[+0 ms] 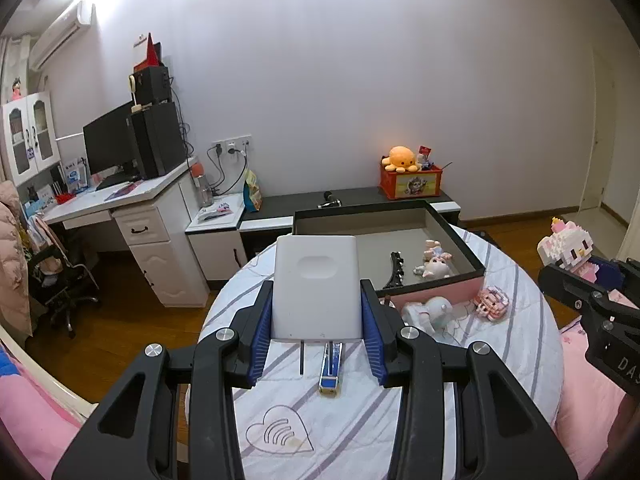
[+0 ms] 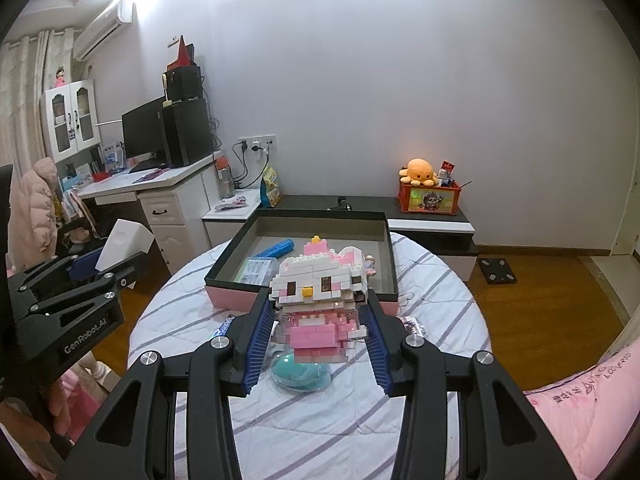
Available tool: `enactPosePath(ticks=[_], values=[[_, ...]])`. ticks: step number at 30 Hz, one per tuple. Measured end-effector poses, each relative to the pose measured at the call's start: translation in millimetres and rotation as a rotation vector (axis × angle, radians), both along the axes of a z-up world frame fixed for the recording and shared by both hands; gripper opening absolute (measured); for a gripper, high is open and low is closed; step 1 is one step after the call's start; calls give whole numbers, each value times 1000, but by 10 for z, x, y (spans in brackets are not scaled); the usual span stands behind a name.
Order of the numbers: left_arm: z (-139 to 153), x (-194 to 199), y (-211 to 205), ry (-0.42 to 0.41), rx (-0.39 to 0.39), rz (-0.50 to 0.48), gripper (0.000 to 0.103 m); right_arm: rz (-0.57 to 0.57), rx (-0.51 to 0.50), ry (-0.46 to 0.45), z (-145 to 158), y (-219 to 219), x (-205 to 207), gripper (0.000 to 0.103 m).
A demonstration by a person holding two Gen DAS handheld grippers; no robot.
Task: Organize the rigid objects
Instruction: 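Lift the white charger and pink block cat and carry them toward the box, then open left gripper to drop charger while right drops block cat into box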
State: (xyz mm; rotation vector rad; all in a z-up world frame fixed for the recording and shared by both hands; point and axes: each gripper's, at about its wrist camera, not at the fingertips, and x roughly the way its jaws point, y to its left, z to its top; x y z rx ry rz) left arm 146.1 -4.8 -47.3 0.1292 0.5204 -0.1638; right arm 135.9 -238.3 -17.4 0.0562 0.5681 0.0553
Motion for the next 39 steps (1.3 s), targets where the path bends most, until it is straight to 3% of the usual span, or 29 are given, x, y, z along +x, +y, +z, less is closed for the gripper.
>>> enactPosePath(ticks=[11,17,25,32,39], values=[[-42,857,-161,53,31,16,41,-5,20,33,-99,-189,796,45],[-264,1553,-375,164,66,1,41,-17,37,102,-268,-325,1373,45],[-664,2178,-577,308,110,-18,41,-33,50,262,-720,-463,2044,45],[-928,2490,-676,407,126,-43,41,-34,59,372,-1049,-483,2392,45],[-962,2532,-696,415,139,-52,43,-40,32,405,-1126,-422,2474,46]])
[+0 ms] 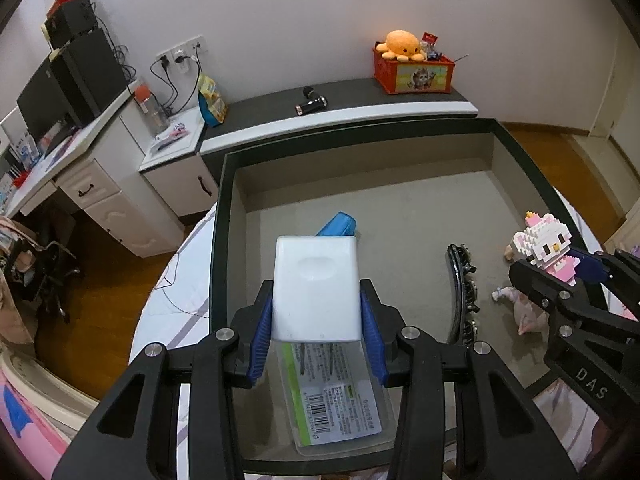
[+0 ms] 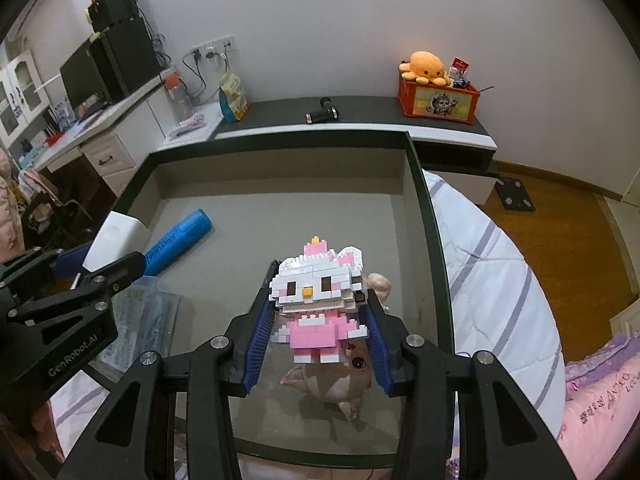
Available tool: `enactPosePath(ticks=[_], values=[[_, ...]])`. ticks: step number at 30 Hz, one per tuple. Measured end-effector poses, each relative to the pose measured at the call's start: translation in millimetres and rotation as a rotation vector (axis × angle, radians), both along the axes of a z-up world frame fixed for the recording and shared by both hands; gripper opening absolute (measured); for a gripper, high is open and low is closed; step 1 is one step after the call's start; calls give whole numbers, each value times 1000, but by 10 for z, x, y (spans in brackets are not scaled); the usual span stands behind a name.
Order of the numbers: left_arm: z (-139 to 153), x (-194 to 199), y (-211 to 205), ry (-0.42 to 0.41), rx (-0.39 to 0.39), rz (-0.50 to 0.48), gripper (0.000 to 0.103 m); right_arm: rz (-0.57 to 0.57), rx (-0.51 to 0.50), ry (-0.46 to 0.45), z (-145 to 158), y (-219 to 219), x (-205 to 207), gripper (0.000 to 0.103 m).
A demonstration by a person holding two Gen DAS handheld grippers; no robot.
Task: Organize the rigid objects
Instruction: 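Open left gripper to drop charger while right drops block cat into box, then move both tools back toward the remaining items beside the box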
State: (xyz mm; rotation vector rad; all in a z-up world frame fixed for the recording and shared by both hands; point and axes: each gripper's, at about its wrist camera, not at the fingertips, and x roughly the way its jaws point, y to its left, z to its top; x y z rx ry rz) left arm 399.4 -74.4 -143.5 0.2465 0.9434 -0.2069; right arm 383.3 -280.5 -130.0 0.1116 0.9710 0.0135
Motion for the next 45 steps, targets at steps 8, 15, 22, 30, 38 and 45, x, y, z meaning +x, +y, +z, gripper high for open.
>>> enactPosePath(ticks=[8,15,22,30,38,45], values=[[116,-61,87,-52,1,16,95,-59,-10,-25,97,-88,-53,83],[80,-61,158,-41,9,46,95,-63,3,-1,67,-98,-55,84],[176,-245,245,-67,-2,62,95,-83,2,-47,257,-127,-226,83],[438,-735,388,-144,-19,78,96,-94,-9,-115,521,-113,-705,83],[597,-1402,544,-223,-33,111,100,-65,-30,-166,721,37,-1303,84],[637,-1968,637,-274,-23,116,102,-52,-26,-198,772,160,-1863,84]])
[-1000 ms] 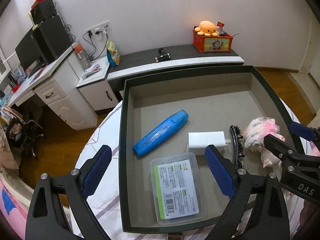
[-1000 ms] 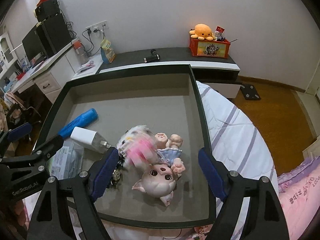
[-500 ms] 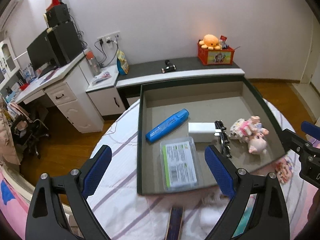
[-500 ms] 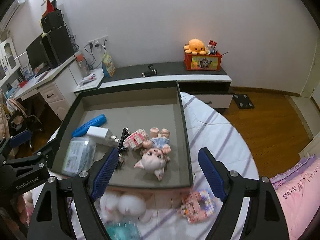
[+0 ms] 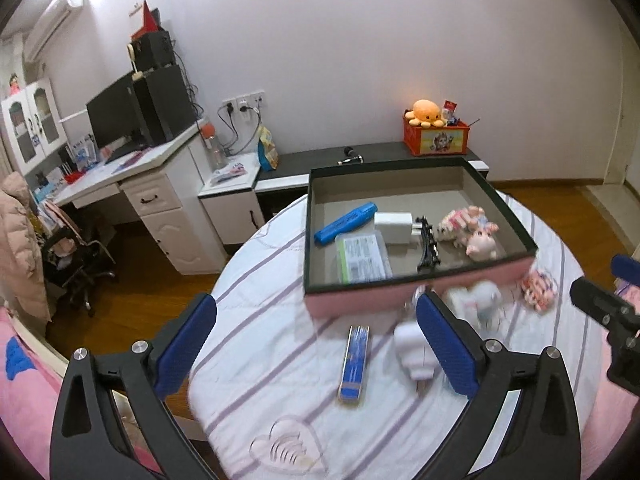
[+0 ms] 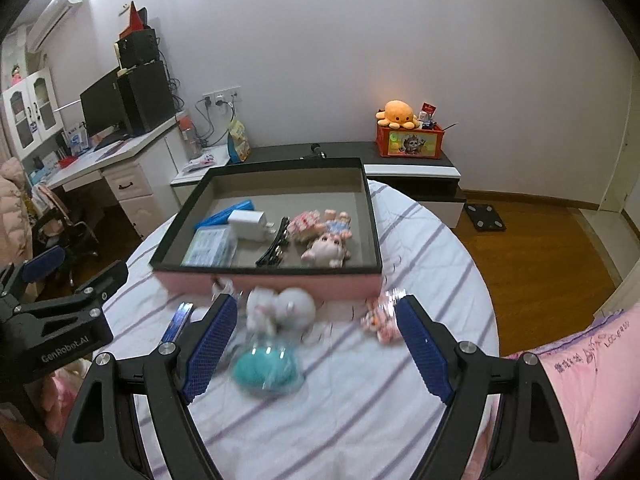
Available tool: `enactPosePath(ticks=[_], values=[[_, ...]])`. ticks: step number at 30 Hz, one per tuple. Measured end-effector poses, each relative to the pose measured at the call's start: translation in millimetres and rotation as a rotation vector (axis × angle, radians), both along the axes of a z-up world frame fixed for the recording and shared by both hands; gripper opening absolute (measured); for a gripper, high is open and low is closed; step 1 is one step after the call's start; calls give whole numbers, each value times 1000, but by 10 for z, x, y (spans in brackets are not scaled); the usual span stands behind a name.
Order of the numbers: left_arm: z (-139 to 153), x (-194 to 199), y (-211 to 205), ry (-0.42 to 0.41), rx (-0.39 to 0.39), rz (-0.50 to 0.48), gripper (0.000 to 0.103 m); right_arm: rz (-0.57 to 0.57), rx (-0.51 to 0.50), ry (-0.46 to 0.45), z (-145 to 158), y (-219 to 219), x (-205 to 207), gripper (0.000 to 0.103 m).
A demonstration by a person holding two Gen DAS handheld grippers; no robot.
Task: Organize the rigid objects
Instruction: 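Move both tools back toward the remaining items beside the box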
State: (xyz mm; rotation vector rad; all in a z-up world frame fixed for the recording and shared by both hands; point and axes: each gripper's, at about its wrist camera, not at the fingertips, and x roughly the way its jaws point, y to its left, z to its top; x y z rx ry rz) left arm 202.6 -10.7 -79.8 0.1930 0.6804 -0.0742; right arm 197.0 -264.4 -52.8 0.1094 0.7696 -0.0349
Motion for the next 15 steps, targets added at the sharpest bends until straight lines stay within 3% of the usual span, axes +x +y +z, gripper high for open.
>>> enactPosePath(ticks=[8,15], values=[[19,-500,100,-24,-34,-8,103,15,-16,-18,16,104,-514,84],[23,-731,129,-36,-34,-14,103,20,-34,-31,62,169,-703,84]])
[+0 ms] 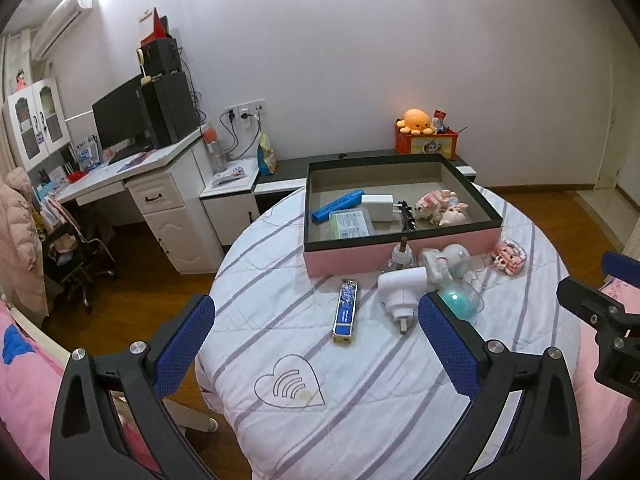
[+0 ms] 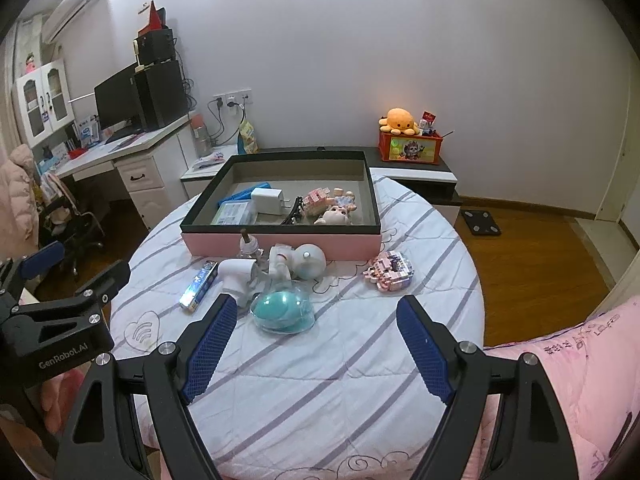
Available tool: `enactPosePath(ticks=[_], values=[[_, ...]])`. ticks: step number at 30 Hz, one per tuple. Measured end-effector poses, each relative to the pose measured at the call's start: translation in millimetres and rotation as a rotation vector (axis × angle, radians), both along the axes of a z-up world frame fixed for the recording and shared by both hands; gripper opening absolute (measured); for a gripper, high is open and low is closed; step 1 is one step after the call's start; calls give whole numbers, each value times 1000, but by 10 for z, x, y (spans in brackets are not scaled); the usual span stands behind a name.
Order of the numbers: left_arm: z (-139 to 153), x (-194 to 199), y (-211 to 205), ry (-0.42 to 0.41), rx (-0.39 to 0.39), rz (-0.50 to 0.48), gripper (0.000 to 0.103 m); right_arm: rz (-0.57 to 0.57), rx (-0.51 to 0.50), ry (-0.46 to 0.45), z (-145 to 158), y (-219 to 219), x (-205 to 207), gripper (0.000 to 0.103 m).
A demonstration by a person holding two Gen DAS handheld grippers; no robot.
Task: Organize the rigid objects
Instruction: 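Move both tools back toward the remaining items beside the box, then grasp the blue lighter with left gripper while right grasps pink block figure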
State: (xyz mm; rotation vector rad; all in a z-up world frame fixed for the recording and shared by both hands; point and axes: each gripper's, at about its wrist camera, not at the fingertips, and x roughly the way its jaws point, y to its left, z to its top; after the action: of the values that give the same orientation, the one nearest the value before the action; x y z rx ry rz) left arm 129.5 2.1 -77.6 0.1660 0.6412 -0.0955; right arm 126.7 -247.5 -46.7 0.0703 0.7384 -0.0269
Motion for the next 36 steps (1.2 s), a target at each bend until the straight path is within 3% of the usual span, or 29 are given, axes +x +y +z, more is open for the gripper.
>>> enactPosePath(ticks=[7,17,27,36], values=[[-29,5,-13,6,17,10,103,-4,-10,6,-11,17,-42,84],[-244,242,-33,76,33,11,103,-57,-4,62,-135,-163,131,84],[-667,749,69,206,47,89,103,-145,-13,190,-560,-541,626,84],[-1037,1176,-42,314,85,86,103,-170,-44,287,-905,-692,1070,84]])
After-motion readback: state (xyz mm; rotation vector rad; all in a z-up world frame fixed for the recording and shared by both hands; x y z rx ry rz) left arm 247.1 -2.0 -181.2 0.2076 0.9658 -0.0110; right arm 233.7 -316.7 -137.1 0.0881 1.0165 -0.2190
